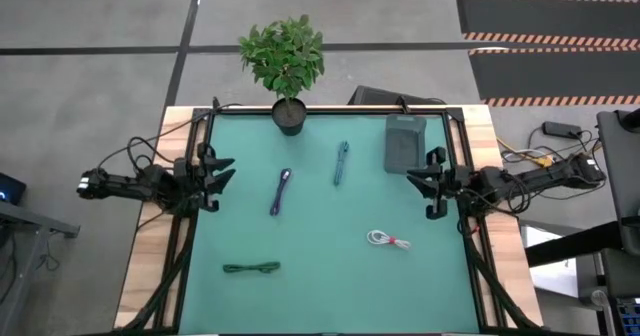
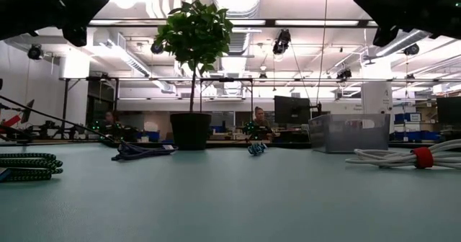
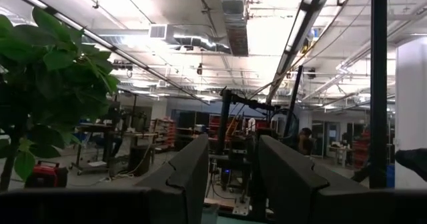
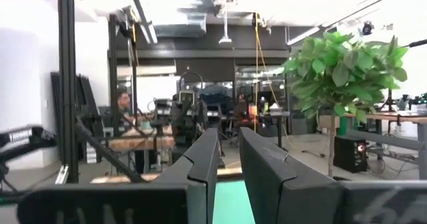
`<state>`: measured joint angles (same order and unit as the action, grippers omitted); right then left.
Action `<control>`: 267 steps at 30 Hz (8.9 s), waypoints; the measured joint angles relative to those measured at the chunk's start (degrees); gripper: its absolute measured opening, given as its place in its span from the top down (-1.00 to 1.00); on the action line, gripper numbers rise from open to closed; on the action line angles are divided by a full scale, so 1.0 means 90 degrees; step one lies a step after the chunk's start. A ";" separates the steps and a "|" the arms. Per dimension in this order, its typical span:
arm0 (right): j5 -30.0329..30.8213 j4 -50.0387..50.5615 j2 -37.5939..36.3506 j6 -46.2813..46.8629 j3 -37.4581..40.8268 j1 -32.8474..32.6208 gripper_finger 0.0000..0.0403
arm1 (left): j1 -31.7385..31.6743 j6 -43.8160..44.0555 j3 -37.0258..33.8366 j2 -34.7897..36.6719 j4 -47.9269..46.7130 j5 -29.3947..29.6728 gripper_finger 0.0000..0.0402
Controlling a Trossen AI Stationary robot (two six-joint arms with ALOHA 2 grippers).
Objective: Pick and place USB-C Cables
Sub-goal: Put the white charger cable into the black bin
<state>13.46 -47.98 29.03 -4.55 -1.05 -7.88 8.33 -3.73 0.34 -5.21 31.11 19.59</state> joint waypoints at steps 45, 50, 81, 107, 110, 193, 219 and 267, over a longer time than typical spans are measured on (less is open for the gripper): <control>0.0002 0.7608 0.2954 0.3003 -0.4851 -0.1261 0.73 | -0.0001 -0.0959 0.0187 -0.0074 0.1158 0.0027 0.41; 0.0000 0.8255 0.2954 0.3690 -0.4851 -0.1364 0.73 | -0.0001 -0.0962 0.0185 -0.0072 0.1161 0.0027 0.41; -0.0901 1.2716 0.5471 0.4775 -0.7577 -0.1443 0.73 | -0.0002 -0.2631 0.0182 -0.0073 0.2453 0.0049 0.41; -0.1433 1.1655 0.6980 0.4216 -0.7566 -0.1605 0.43 | 0.0001 -0.2635 0.0175 -0.0097 0.2438 0.0048 0.41; -0.1200 1.1650 0.7102 0.4225 -0.7562 -0.1670 0.28 | -0.0001 -0.2635 0.0175 -0.0097 0.2440 0.0049 0.41; 0.0290 1.3545 0.5873 0.6746 -0.8983 0.1172 0.83 | -0.0002 -0.2628 0.0172 -0.0102 0.3437 0.0046 0.41; -0.0598 1.3309 0.5858 0.5775 -0.8236 0.5188 0.83 | -0.0002 -0.2637 0.0172 -0.0102 0.3368 0.0046 0.41; -0.0826 1.2573 0.6956 0.5718 -0.8144 0.5559 0.83 | -0.0002 -0.2691 0.0180 -0.0102 0.3371 0.0046 0.41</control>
<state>6.03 65.18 91.64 46.92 -74.35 42.15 8.32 -27.94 1.96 -6.13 61.45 20.01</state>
